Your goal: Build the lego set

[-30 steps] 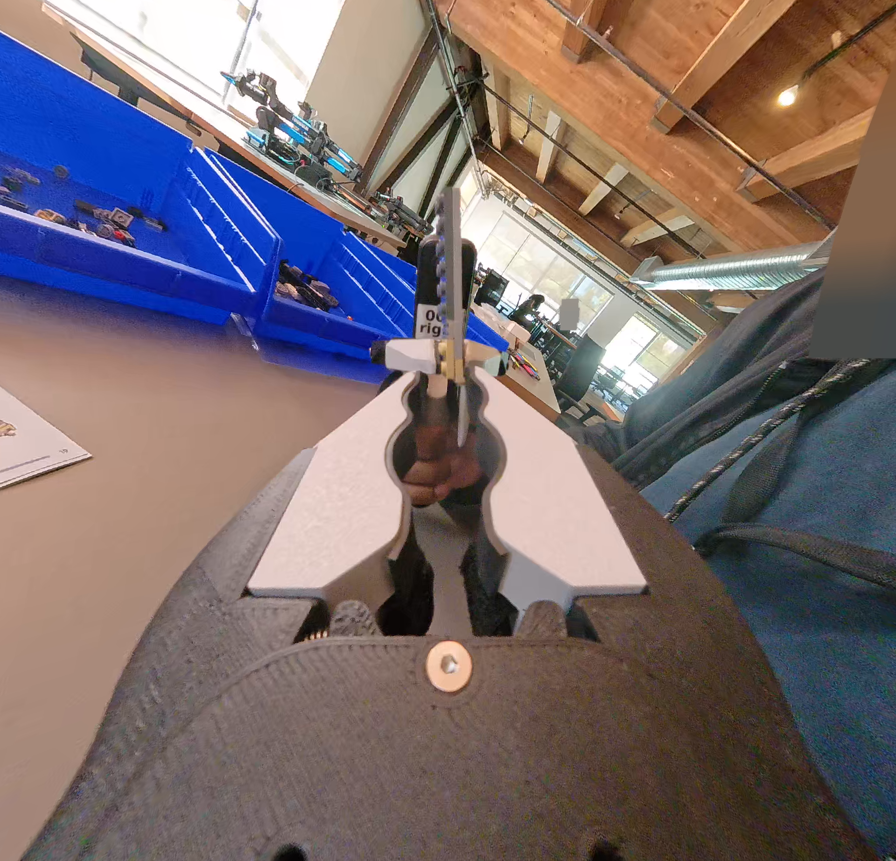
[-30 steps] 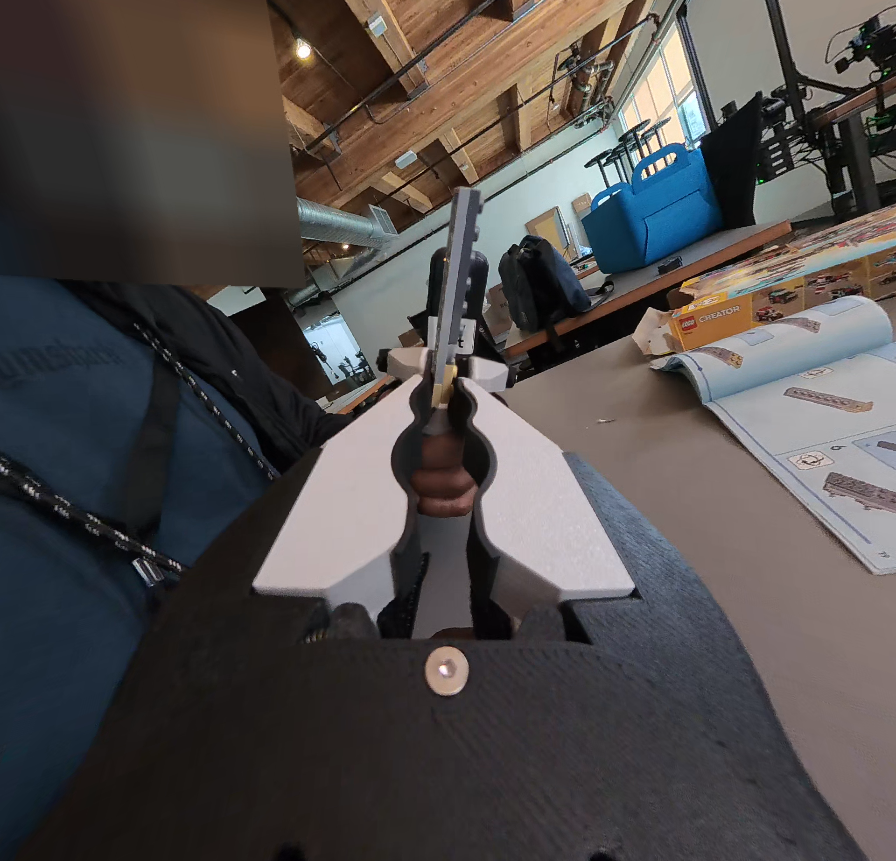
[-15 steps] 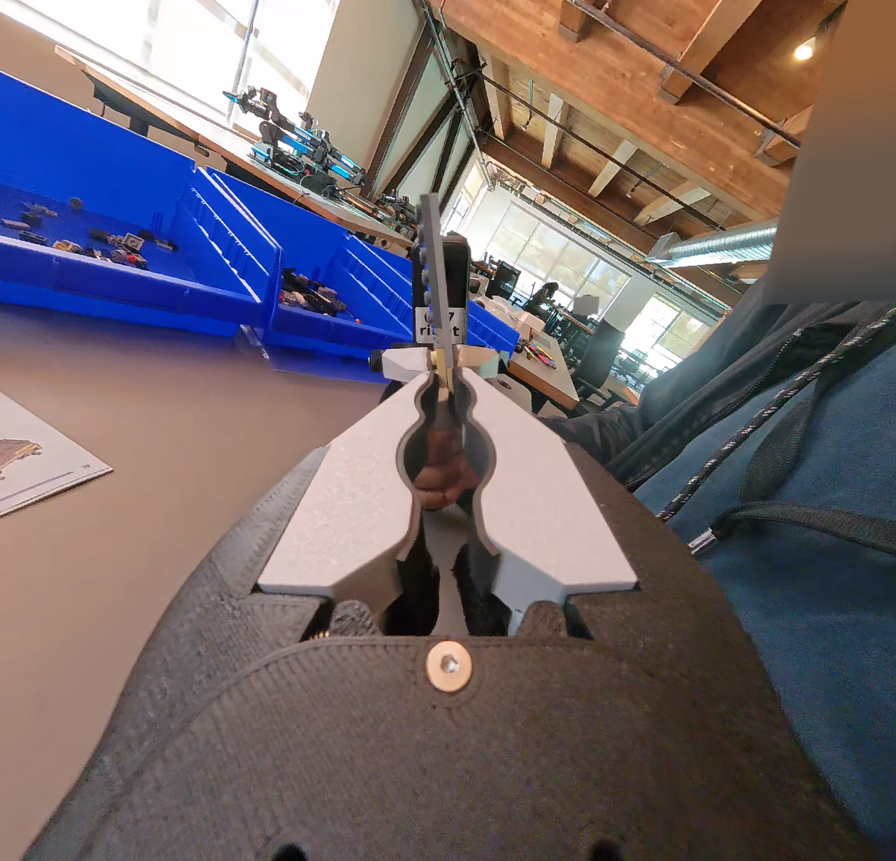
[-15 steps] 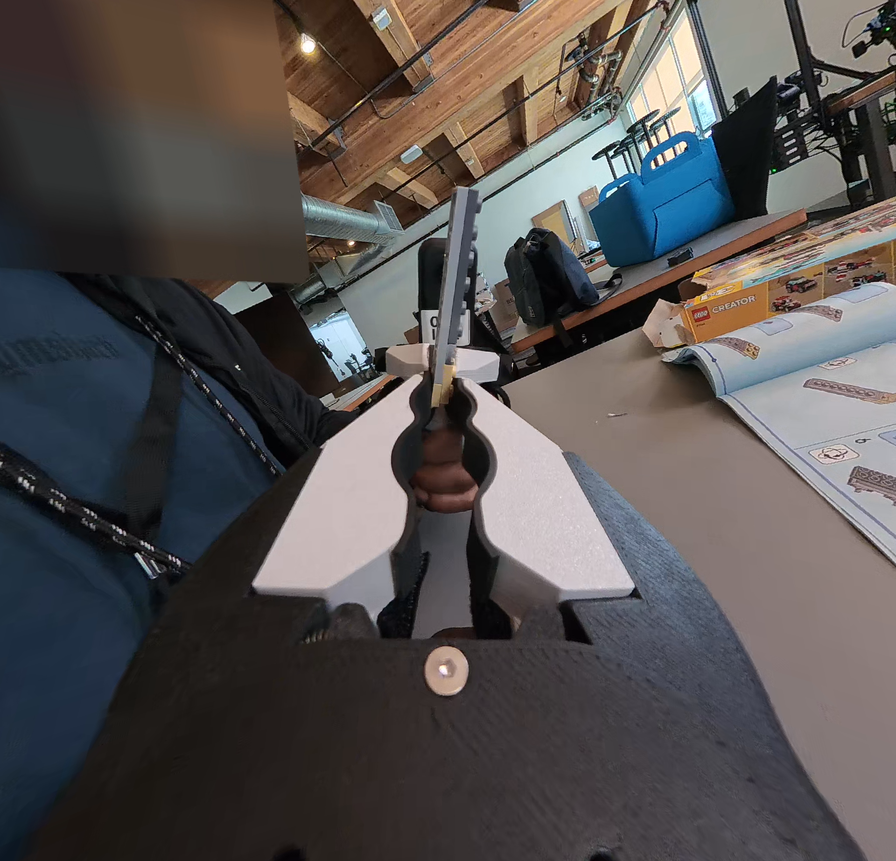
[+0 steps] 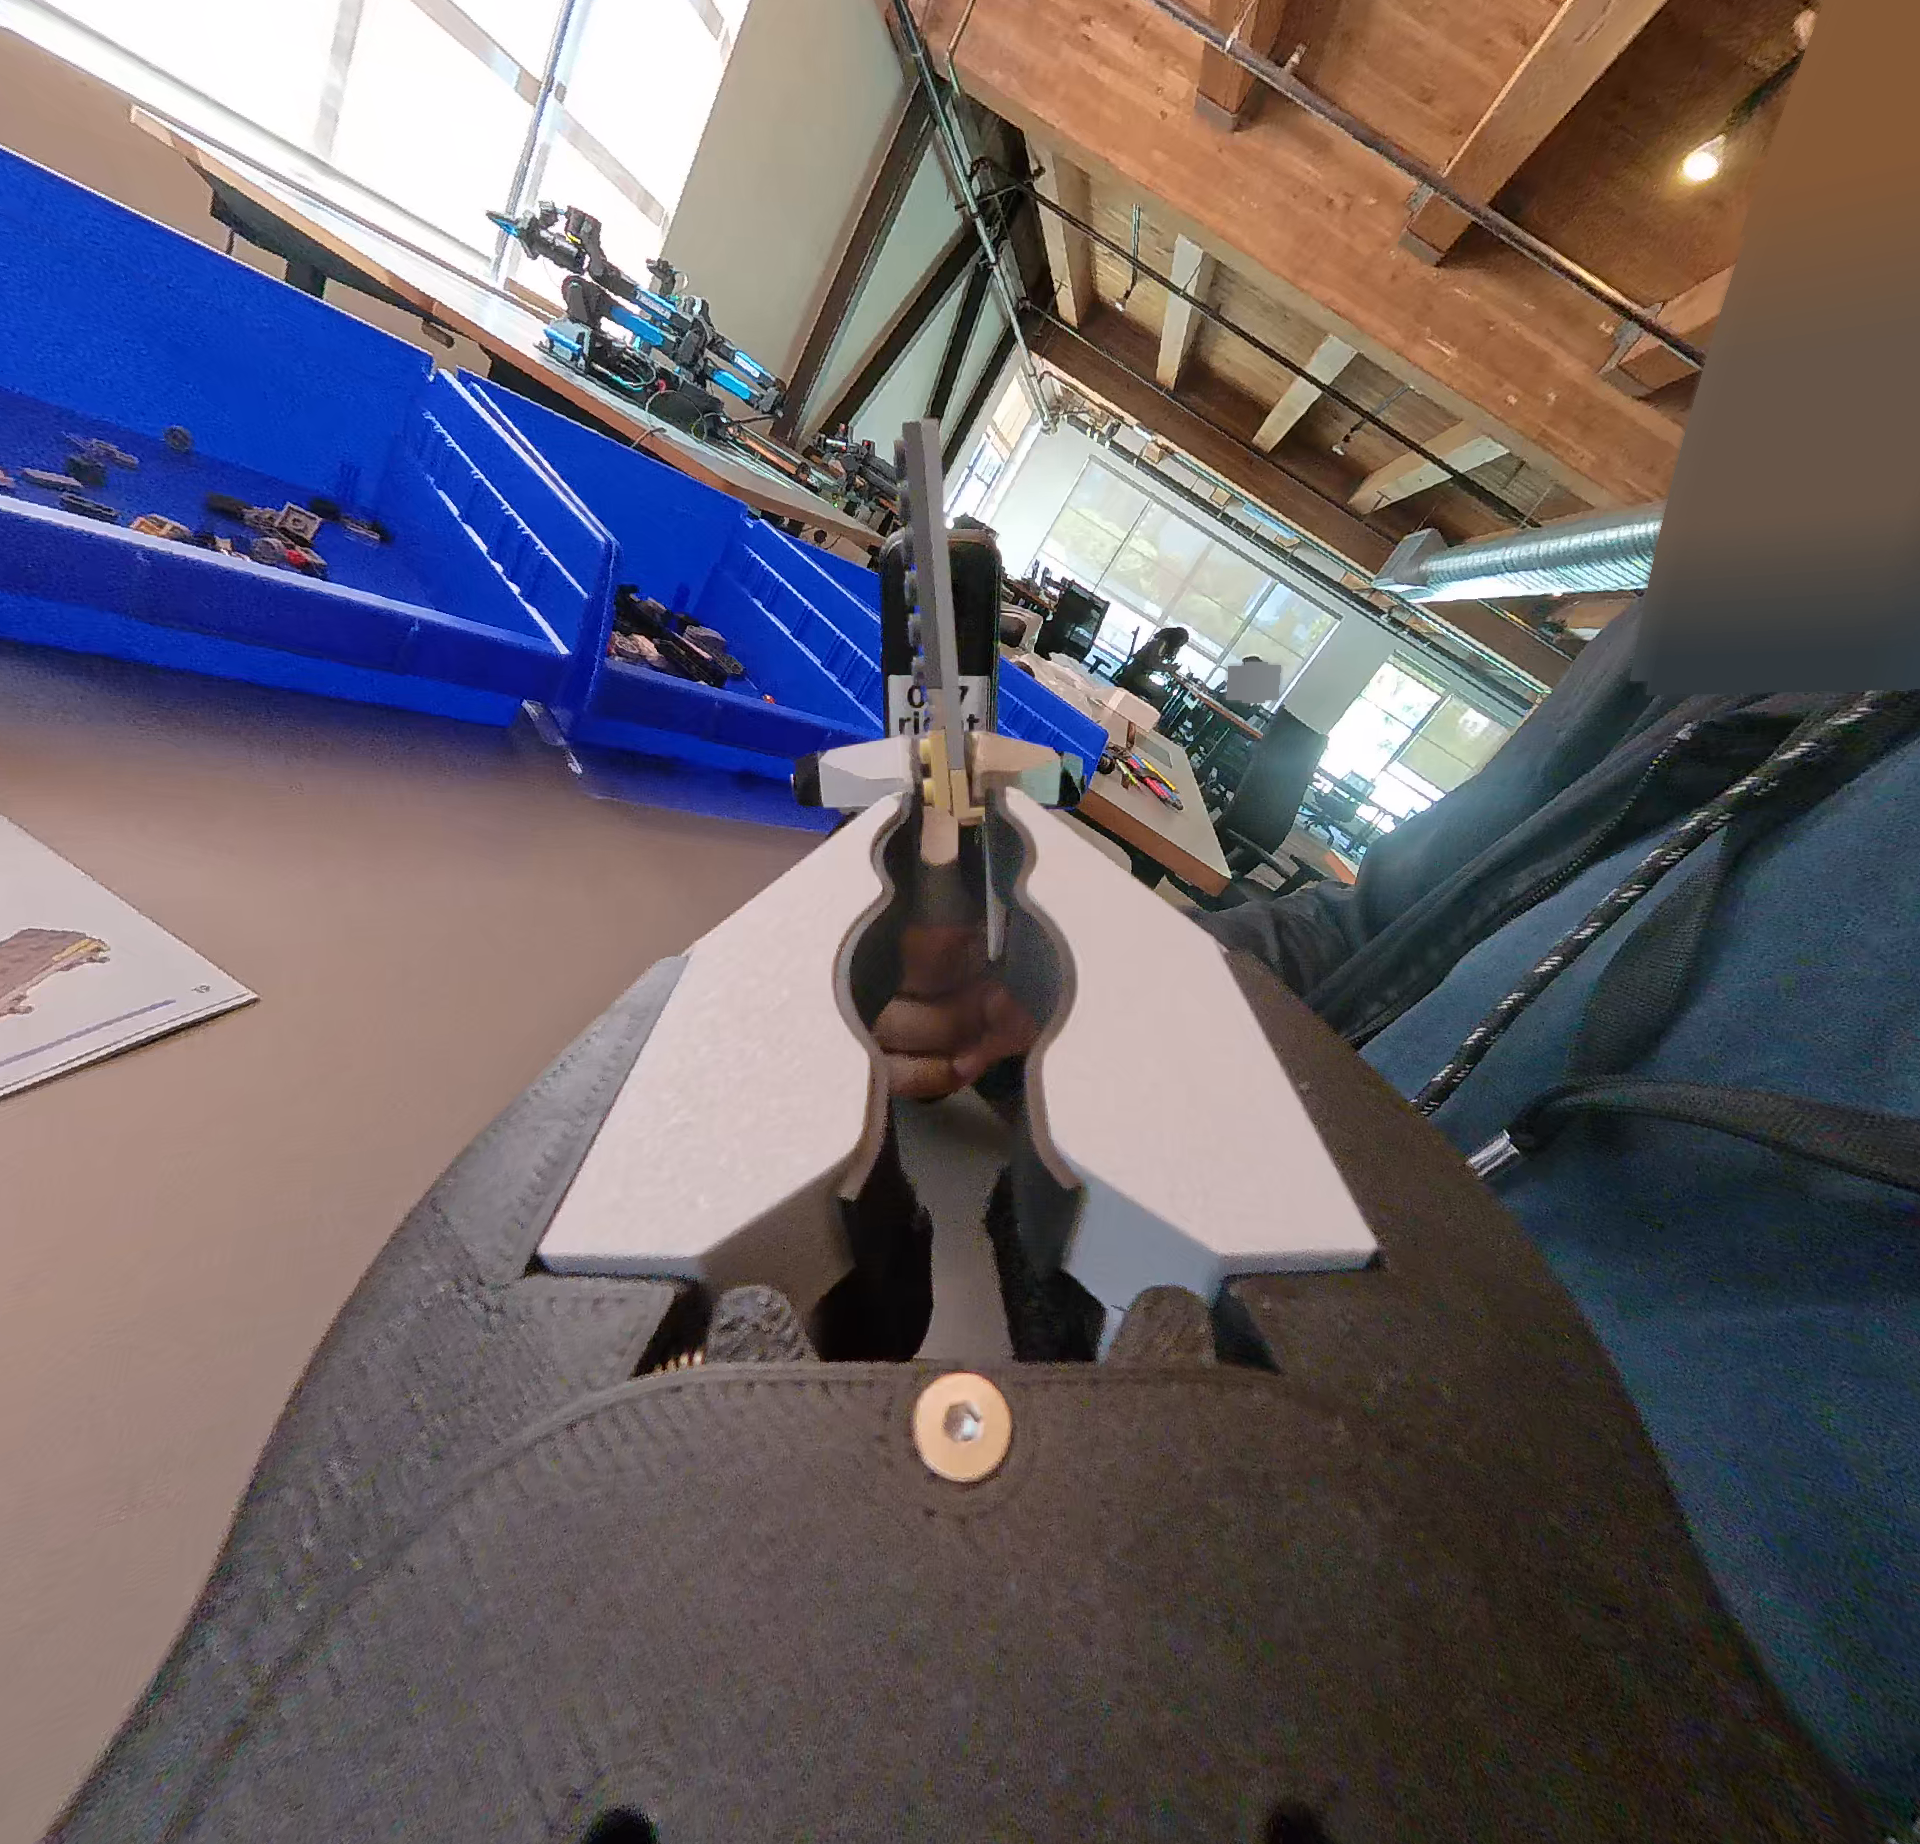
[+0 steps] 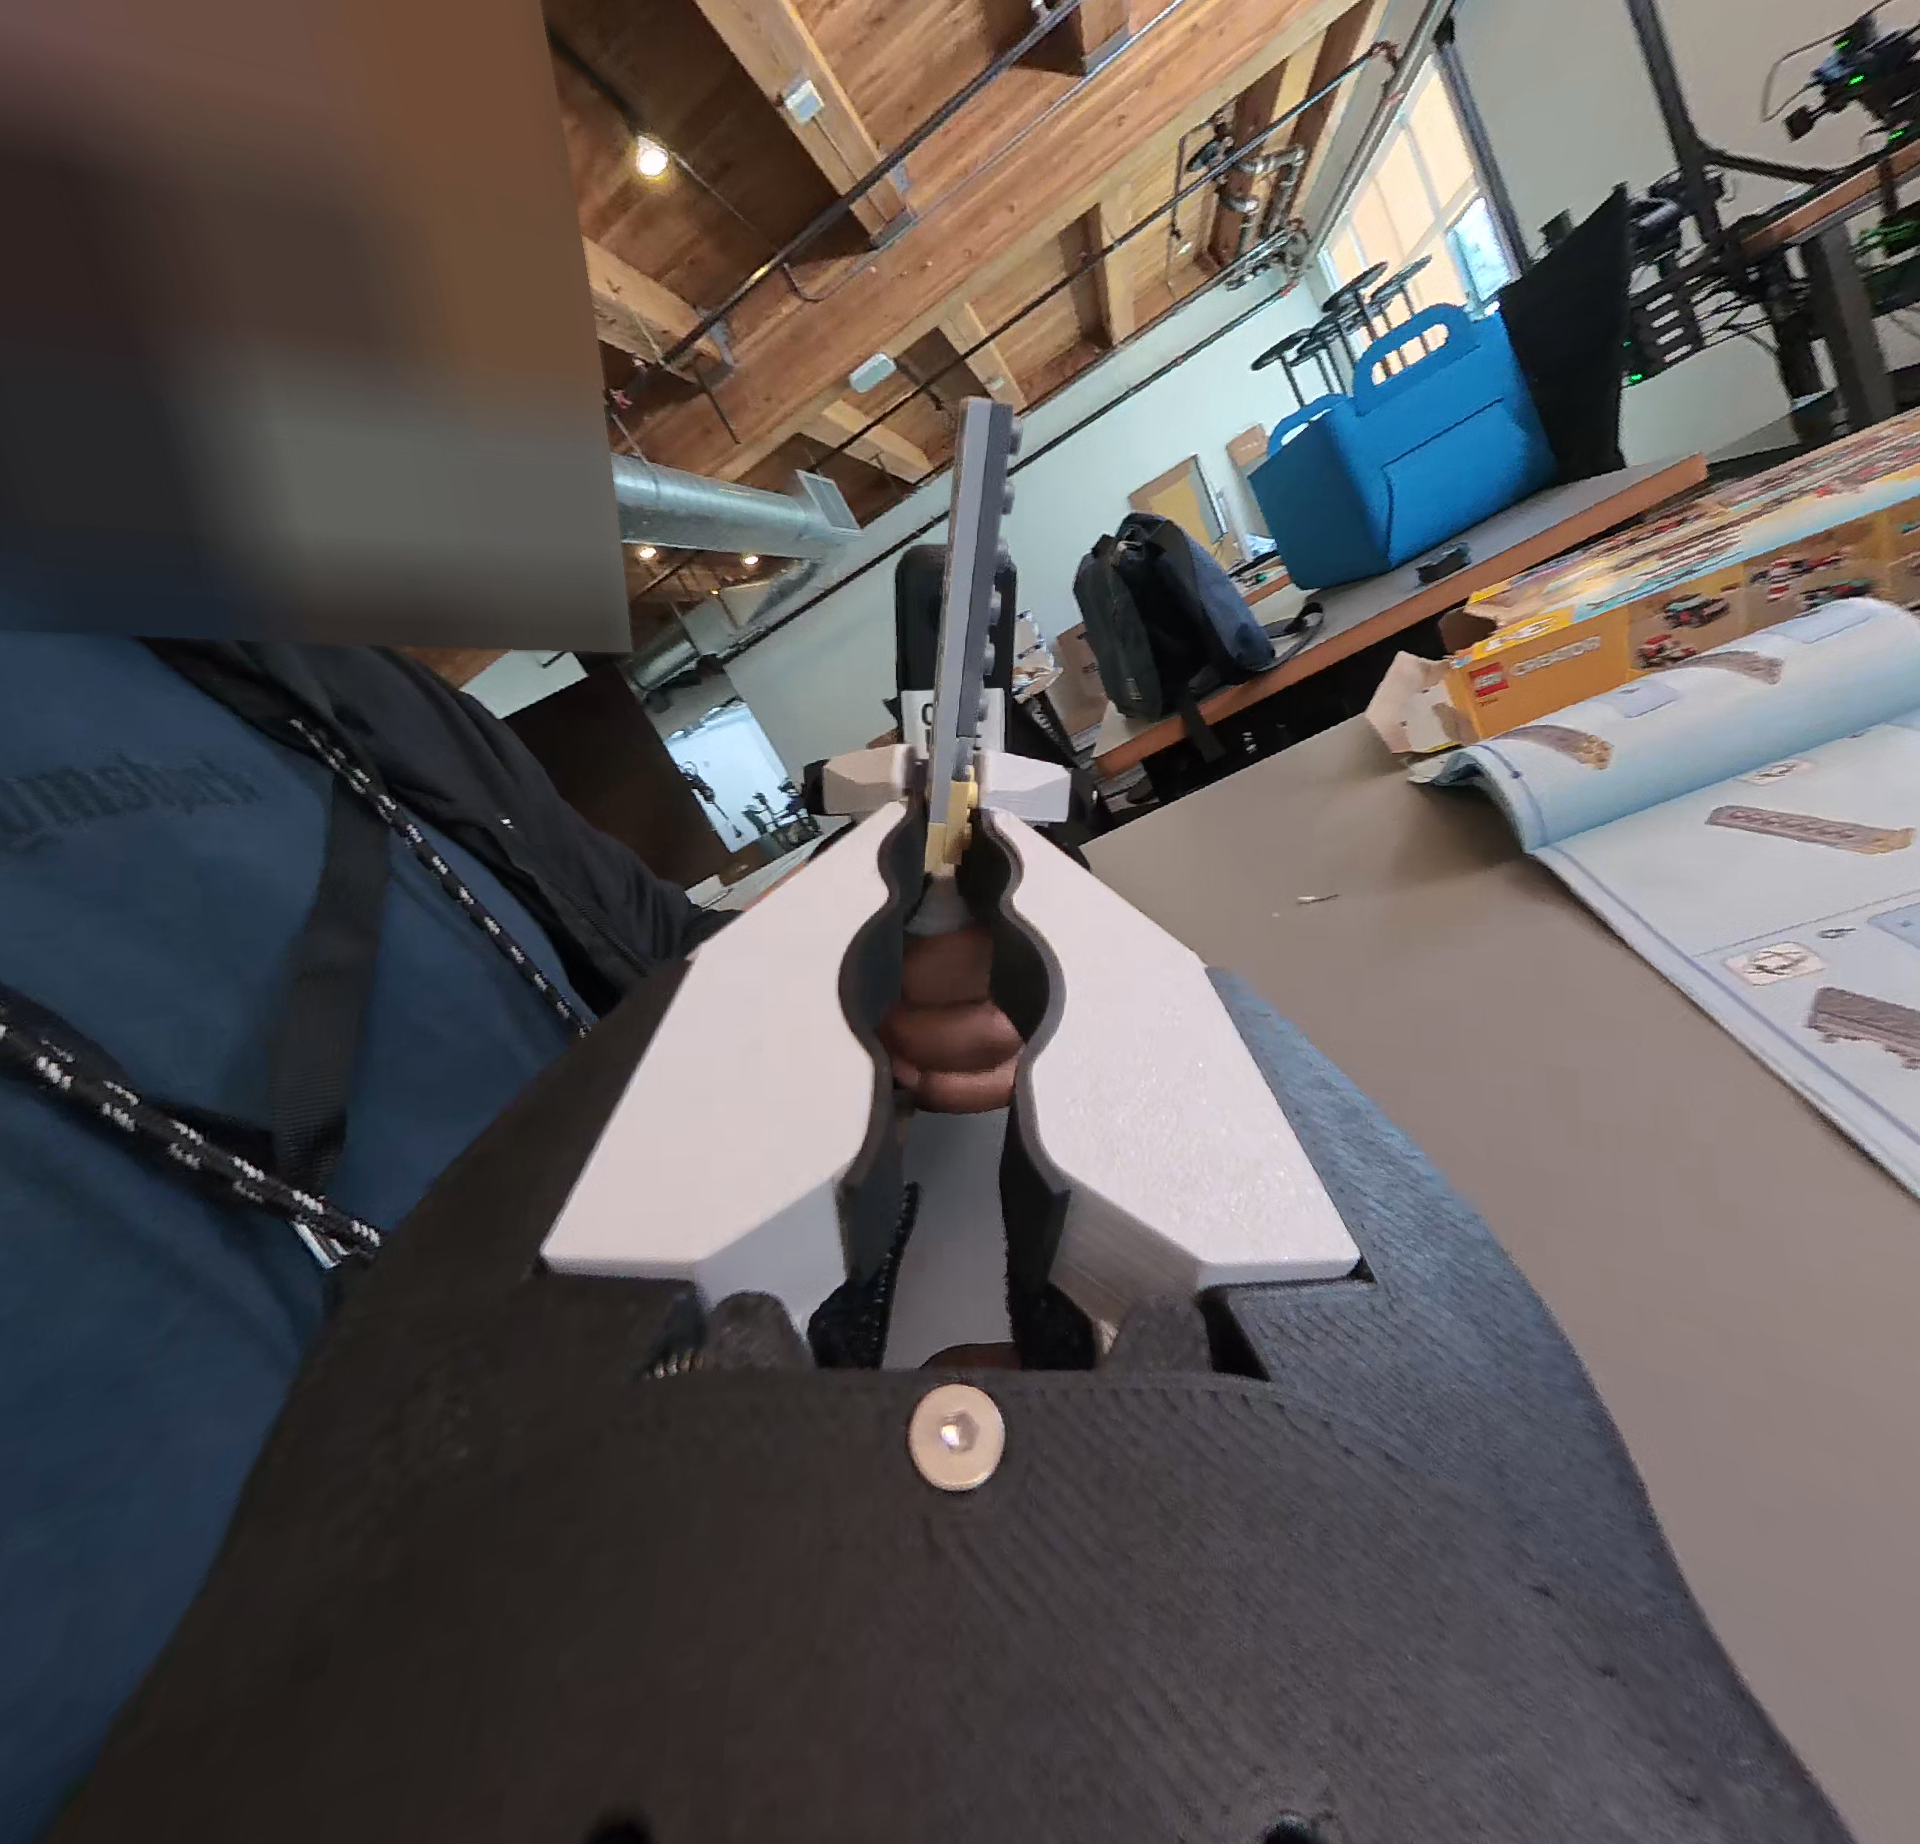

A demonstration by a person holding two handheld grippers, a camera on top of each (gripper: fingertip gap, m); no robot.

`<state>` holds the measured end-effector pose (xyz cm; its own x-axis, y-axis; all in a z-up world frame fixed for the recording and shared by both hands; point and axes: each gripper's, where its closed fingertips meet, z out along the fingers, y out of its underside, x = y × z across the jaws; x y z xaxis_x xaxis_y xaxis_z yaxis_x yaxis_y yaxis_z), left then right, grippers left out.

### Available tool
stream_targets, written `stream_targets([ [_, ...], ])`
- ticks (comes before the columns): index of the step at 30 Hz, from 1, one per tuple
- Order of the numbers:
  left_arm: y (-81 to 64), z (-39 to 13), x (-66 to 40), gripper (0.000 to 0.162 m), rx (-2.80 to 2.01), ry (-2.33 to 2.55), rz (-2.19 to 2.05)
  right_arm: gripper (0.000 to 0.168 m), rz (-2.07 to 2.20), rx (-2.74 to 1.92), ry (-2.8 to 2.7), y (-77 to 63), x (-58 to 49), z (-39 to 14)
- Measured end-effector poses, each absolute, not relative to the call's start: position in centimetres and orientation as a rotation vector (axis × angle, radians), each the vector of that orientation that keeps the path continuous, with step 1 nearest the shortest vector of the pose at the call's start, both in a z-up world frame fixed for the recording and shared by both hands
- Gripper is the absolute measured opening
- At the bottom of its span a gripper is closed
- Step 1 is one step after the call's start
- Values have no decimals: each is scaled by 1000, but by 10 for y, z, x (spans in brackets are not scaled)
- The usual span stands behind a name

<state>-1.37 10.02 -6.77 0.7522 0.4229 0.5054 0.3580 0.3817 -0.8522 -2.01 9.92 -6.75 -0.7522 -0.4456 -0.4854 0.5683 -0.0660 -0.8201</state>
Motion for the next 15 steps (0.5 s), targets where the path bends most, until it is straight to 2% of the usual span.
stream_targets([
  [15,105,-70,-11,8,-1255,-742,69,8,-1868,91,1543,98,-10,-70],
])
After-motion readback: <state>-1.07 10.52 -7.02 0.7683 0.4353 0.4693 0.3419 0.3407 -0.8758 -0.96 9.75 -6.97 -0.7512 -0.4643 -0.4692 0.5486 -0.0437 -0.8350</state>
